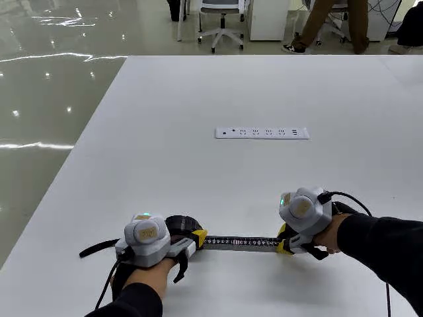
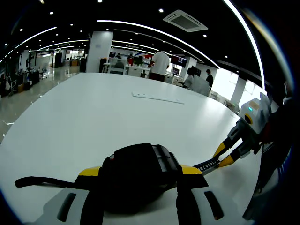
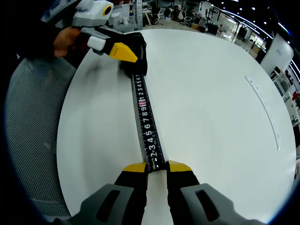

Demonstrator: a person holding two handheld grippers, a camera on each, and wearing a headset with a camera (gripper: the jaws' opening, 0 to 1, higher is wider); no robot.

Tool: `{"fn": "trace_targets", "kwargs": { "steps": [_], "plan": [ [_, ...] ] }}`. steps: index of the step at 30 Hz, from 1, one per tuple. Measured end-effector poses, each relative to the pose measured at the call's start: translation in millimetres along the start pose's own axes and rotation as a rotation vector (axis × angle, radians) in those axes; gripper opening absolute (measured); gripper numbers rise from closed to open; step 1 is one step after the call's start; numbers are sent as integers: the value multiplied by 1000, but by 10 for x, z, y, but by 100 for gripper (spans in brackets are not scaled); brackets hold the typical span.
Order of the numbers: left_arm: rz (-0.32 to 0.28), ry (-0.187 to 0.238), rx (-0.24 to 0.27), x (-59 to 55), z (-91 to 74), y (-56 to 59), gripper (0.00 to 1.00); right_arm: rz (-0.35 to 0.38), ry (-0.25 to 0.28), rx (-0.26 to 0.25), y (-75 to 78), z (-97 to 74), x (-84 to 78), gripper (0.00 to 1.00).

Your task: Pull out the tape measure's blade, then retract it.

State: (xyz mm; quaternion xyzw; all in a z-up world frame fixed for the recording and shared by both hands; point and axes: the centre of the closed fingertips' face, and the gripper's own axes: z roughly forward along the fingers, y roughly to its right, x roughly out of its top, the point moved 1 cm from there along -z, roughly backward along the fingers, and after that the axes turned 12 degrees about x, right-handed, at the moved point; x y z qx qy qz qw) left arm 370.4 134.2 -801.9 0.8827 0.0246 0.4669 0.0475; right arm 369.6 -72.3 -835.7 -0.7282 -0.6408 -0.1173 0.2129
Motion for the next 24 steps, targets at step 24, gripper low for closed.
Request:
{"fn": "trace_targets", "kwargs": {
  "steps": [24],
  "plan": [
    [-11, -2, -9, 4, 1, -5, 58, 24, 57, -4, -17, 54, 137, 11]
  ]
}}
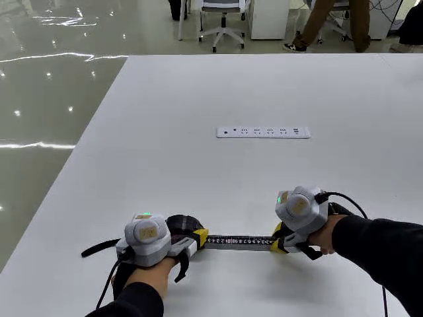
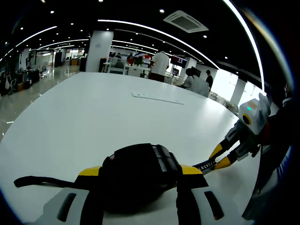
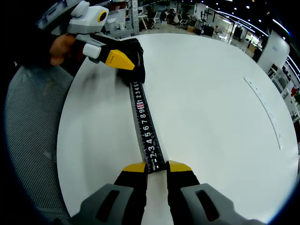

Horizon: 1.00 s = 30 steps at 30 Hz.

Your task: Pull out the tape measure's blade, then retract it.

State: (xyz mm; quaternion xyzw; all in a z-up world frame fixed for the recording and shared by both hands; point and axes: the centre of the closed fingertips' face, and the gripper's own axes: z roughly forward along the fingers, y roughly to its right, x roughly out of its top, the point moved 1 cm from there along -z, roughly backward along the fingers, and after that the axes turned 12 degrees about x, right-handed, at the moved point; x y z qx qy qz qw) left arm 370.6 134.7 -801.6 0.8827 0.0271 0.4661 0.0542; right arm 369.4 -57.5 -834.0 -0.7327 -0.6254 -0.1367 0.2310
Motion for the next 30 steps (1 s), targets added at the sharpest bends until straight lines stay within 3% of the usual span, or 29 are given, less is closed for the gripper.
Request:
{"fn": "trace_targets", "kwargs": {
  "steps": [10, 14, 16, 18, 19, 20, 24, 30],
  "plan": [
    [22, -2, 6, -8, -1, 15, 58, 19, 16, -8, 4, 13, 33, 11],
    [49, 20, 25, -18, 1, 35, 59, 11, 20, -7, -1, 13, 34, 11],
    [82, 31, 39, -23, -2, 39, 60, 11, 24, -8, -3, 12, 35, 11],
    [166, 81, 50, 53, 1, 46, 60, 13, 28, -9, -1, 14, 35, 11],
    [184, 77, 50, 47, 5, 57, 60, 12, 28, -9, -1, 16, 36, 11],
    [167, 56, 49, 31, 21, 58, 60, 13, 28, -9, -2, 15, 37, 11],
    [163, 35, 53, 27, 26, 38, 59, 13, 28, -7, -1, 18, 42, 11],
    [154, 23, 38, 28, 22, 26, 57, 10, 21, -7, 1, 25, 50, 11]
  ]
}}
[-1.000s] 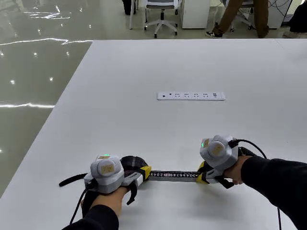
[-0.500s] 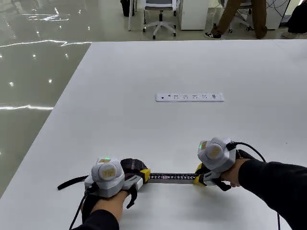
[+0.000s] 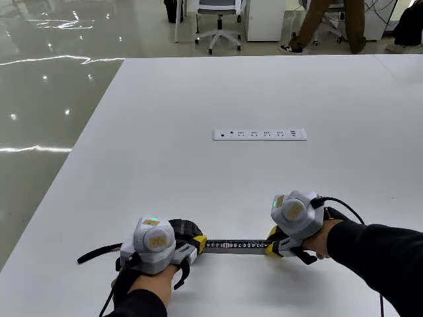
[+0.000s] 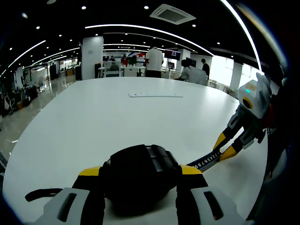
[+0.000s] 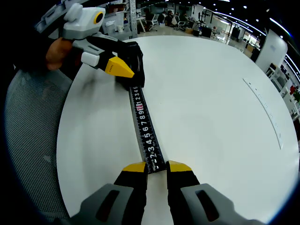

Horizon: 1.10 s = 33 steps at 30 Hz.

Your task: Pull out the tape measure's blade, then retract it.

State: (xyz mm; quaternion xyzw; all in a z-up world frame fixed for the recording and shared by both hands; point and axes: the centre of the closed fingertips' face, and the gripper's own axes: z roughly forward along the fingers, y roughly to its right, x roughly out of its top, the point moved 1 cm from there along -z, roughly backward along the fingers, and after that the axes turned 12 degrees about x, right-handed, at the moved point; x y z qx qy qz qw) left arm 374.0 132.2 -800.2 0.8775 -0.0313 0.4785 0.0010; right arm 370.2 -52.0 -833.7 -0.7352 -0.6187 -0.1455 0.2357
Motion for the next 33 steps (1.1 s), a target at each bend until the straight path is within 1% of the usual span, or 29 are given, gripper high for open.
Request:
{"fn": "trace_targets", "kwargs": {
  "steps": [1, 2, 3, 5, 11, 24, 33],
  "plan": [
    [-2, 0, -3, -2, -6, 0, 57, -4, -3, -2, -9, 3, 4, 11],
    [-7, 1, -5, -5, -2, -5, 57, -39, 3, -11, -14, 5, 21, 11],
    [-10, 2, -7, -5, -6, -5, 57, -53, 19, -16, -12, 9, 38, 11],
    [-13, -1, -10, -7, -12, -4, 57, -24, 31, -12, 2, 20, 40, 11],
    [-12, 1, -17, -10, -13, -2, 57, -37, 36, -8, -3, 50, 85, 11],
    [-19, -1, -24, -1, -21, -4, 57, -38, 50, 0, -13, 116, 169, 11],
    [-24, -4, -31, -2, -27, -7, 57, -40, 64, 1, -44, 169, 260, 11]
  ]
}}
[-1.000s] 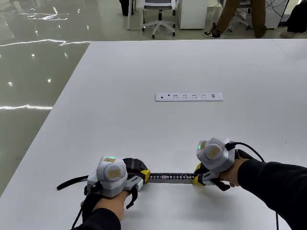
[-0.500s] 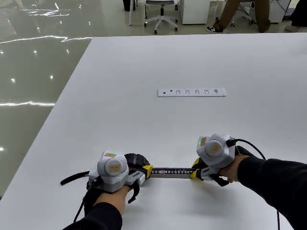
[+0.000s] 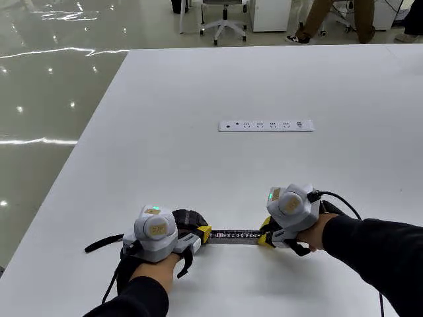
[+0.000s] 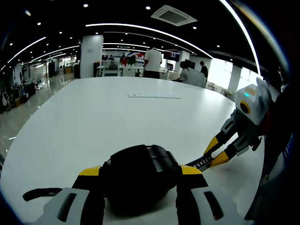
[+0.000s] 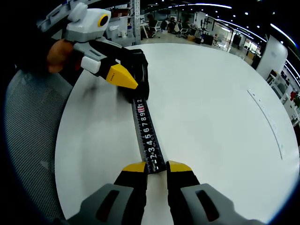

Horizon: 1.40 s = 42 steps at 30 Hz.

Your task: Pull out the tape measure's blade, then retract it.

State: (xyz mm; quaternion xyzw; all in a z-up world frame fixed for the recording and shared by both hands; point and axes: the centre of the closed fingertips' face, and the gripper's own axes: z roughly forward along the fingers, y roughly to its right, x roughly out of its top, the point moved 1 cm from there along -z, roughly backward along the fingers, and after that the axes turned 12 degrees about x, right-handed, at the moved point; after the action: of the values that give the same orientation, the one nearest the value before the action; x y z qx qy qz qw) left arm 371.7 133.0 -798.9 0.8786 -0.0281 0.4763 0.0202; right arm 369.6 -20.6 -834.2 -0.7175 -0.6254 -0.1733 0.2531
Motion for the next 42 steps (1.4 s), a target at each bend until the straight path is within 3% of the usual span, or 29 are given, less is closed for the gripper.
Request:
{"fn": "trace_targets", "kwargs": {
  "steps": [42],
  "plan": [
    [-16, 2, -1, -14, -8, 0, 58, -15, 43, 29, -19, 226, 260, 10]
  ]
}}
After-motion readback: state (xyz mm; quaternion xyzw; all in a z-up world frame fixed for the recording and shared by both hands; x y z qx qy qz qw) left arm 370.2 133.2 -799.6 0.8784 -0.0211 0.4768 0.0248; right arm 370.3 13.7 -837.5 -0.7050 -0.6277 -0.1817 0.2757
